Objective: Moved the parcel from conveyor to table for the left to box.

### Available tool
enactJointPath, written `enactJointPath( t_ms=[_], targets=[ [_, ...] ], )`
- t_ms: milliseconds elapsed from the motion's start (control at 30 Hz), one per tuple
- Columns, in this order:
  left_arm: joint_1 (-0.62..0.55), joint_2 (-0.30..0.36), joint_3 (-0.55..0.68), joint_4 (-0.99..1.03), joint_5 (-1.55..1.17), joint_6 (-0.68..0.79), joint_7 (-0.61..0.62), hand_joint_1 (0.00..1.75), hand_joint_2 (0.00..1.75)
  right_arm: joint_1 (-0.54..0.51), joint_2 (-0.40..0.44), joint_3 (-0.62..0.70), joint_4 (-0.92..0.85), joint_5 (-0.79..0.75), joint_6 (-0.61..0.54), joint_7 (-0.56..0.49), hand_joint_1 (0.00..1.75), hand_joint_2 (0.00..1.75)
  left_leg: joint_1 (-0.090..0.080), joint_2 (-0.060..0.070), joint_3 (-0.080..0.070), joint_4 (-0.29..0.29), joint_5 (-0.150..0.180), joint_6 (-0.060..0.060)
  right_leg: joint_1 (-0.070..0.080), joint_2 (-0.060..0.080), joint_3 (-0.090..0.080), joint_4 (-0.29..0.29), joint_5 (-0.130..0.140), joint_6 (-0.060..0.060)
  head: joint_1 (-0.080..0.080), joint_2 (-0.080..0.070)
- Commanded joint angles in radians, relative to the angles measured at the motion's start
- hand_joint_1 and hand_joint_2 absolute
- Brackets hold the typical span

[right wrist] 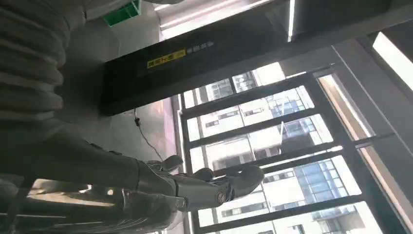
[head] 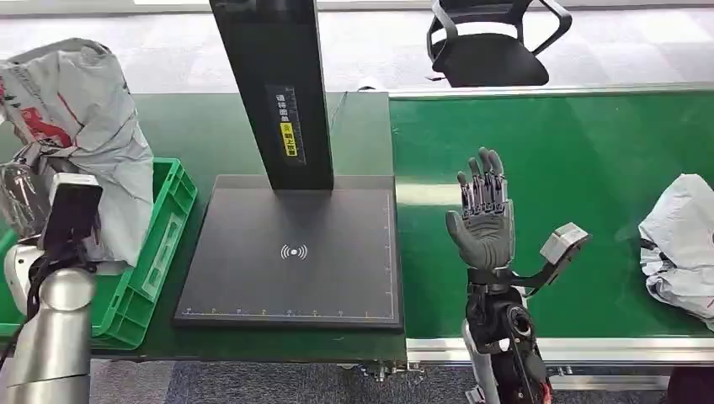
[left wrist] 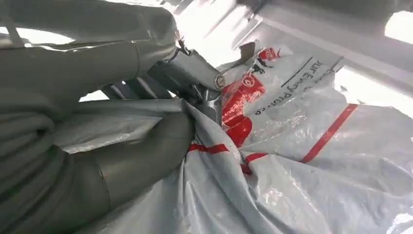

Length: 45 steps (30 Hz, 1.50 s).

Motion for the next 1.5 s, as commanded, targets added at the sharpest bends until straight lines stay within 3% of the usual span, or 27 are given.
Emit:
enactJointPath(
  t_ms=[33, 233, 633, 667, 700, 1167, 1267, 1333, 1367, 1433, 1500],
  targets=[
    [-0.215, 0.082, 0.000, 0.477, -0.089, -0.066, 0.064, 1.75, 1.75, -0.063, 0.004, -0.012, 0.082, 0.003, 0.010, 0.006, 0.00, 1.75, 0.000, -0.001, -0.001, 0.000, 0.001, 0.001, 0.001, -0.001, -0.001, 0.000, 0.001, -0.003, 0.000, 0.000],
    [-0.250, 0.111, 0.007, 0.599, -0.108, -0.103, 0.092, 1.75, 1.75, -0.050, 0.002, -0.012, 0.075, 0.005, 0.011, 0.010, 0.00, 1.75, 0.001, -0.001, -0.001, 0.000, 0.001, 0.001, 0.001, -0.001, -0.001, 0.000, 0.001, -0.003, 0.000, 0.000],
    [-0.211, 0.143, 0.061, 0.616, -0.091, -0.118, 0.098, 1.75, 1.75, -0.027, -0.002, -0.013, 0.056, 0.007, 0.011, 0.009, 0.00, 1.75, 0.001, 0.000, -0.003, 0.000, 0.001, 0.002, 0.001, 0.000, -0.003, 0.000, 0.001, -0.003, 0.000, 0.000],
    [-0.204, 0.142, 0.065, 0.607, -0.085, -0.119, 0.090, 1.36, 1.75, -0.023, -0.003, -0.013, 0.051, 0.008, 0.011, 0.010, 0.00, 1.75, 0.001, 0.000, -0.002, 0.000, 0.001, 0.001, 0.001, 0.000, -0.002, 0.000, 0.001, -0.002, 0.000, 0.000],
    [-0.187, 0.139, 0.073, 0.587, -0.077, -0.108, 0.080, 0.00, 1.75, -0.015, -0.005, -0.014, 0.043, 0.008, 0.009, 0.010, 0.00, 1.75, 0.001, -0.001, -0.003, 0.000, 0.002, 0.002, 0.002, 0.000, -0.003, -0.001, 0.002, -0.004, 0.000, 0.000],
    [-0.064, 0.081, 0.130, 0.346, -0.020, -0.063, 0.052, 0.00, 1.75, 0.025, -0.019, 0.021, -0.008, 0.054, -0.030, 0.001, 0.00, 1.75, 0.000, -0.001, -0.003, 0.000, 0.001, 0.002, 0.001, 0.000, -0.003, -0.001, 0.001, -0.002, 0.001, 0.000],
    [-0.003, 0.034, 0.177, 0.183, 0.061, 0.031, -0.022, 0.00, 1.75, 0.028, -0.018, 0.033, -0.028, 0.090, -0.070, 0.004, 0.00, 1.75, 0.000, -0.001, -0.003, 0.000, 0.001, 0.002, 0.001, -0.001, -0.003, -0.001, 0.001, -0.002, 0.000, 0.000],
    [0.111, -0.022, 0.213, -0.026, 0.207, 0.125, -0.146, 0.00, 1.75, 0.024, -0.021, 0.063, -0.034, 0.170, -0.156, 0.002, 0.00, 1.75, 0.001, 0.000, -0.003, 0.000, 0.001, 0.002, 0.001, -0.001, -0.003, -0.001, 0.001, -0.002, 0.000, 0.000],
    [0.140, -0.029, 0.212, -0.071, 0.214, 0.128, -0.131, 0.00, 1.75, 0.023, -0.021, 0.067, -0.034, 0.171, -0.159, 0.002, 0.00, 1.75, 0.001, 0.000, -0.003, -0.001, 0.001, 0.003, 0.002, 0.000, -0.003, -0.003, 0.002, -0.004, 0.000, 0.000],
    [0.259, -0.101, 0.208, -0.260, 0.403, 0.099, -0.245, 0.00, 1.75, 0.043, -0.024, 0.081, -0.051, 0.212, -0.223, 0.018, 0.00, 1.75, 0.000, 0.004, -0.002, -0.001, 0.000, 0.002, 0.001, 0.003, -0.003, -0.002, 0.001, -0.002, 0.000, 0.000],
    [0.356, -0.158, 0.154, -0.379, 0.461, 0.060, -0.250, 0.00, 1.75, 0.075, -0.029, 0.089, -0.083, 0.219, -0.232, 0.020, 0.00, 1.75, 0.000, 0.004, 0.000, -0.003, 0.000, 0.003, 0.000, 0.003, -0.001, -0.004, 0.001, -0.003, 0.000, 0.000]
  ],
)
